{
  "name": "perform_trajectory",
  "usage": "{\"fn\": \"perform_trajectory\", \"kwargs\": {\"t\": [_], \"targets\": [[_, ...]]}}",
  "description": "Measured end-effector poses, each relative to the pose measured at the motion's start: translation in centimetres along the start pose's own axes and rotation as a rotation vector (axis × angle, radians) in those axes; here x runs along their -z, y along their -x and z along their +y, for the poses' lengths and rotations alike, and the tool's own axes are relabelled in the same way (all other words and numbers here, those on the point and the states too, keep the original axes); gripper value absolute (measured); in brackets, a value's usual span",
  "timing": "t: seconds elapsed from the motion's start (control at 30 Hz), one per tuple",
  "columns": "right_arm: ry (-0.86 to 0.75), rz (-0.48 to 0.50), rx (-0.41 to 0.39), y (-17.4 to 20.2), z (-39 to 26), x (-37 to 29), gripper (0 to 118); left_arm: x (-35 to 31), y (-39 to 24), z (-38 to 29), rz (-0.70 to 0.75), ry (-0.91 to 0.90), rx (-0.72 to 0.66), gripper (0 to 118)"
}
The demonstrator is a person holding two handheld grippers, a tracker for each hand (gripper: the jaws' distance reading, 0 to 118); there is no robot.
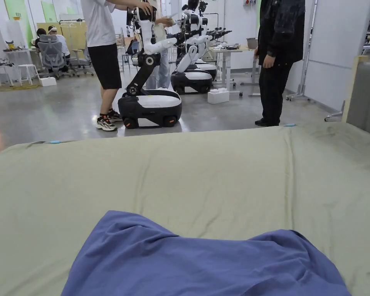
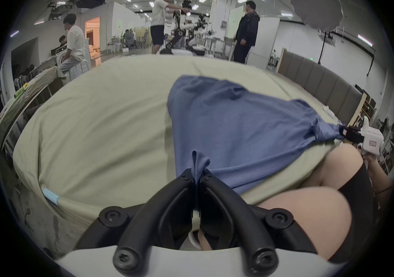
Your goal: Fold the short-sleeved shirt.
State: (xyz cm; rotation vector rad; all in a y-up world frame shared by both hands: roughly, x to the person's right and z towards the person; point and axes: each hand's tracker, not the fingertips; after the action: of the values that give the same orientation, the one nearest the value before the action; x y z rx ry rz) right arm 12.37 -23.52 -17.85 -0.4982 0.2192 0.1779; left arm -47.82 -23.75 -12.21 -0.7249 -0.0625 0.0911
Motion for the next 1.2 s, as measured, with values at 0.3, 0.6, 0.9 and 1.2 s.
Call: {"fn": "perform_trajectory", "kwargs": {"t": [0.3,0.6,0.9,1.2], "targets": [[-0.092,0.013,0.249,-1.8,1.1,-4.4,118,-6.7,-1.3,0.1,-0.043,-0.223,0.002,118],[-0.120,-0.094,0.237,-0.6,4.6,-5.4,2,-7.9,-4.5,5.0,-0.065,-0.299,-0.083,0],[-0.063,0.010,0.231,1.0,5.5,-1.0,2,12.0,-0.4,22.1,-0.003,-0.197,-0.035,0],[0.021,-0.016,0.172,1.1,5.8,3.2,2,30.8,3.0,28.9,0.222,0.022,-0.023,118]]}}
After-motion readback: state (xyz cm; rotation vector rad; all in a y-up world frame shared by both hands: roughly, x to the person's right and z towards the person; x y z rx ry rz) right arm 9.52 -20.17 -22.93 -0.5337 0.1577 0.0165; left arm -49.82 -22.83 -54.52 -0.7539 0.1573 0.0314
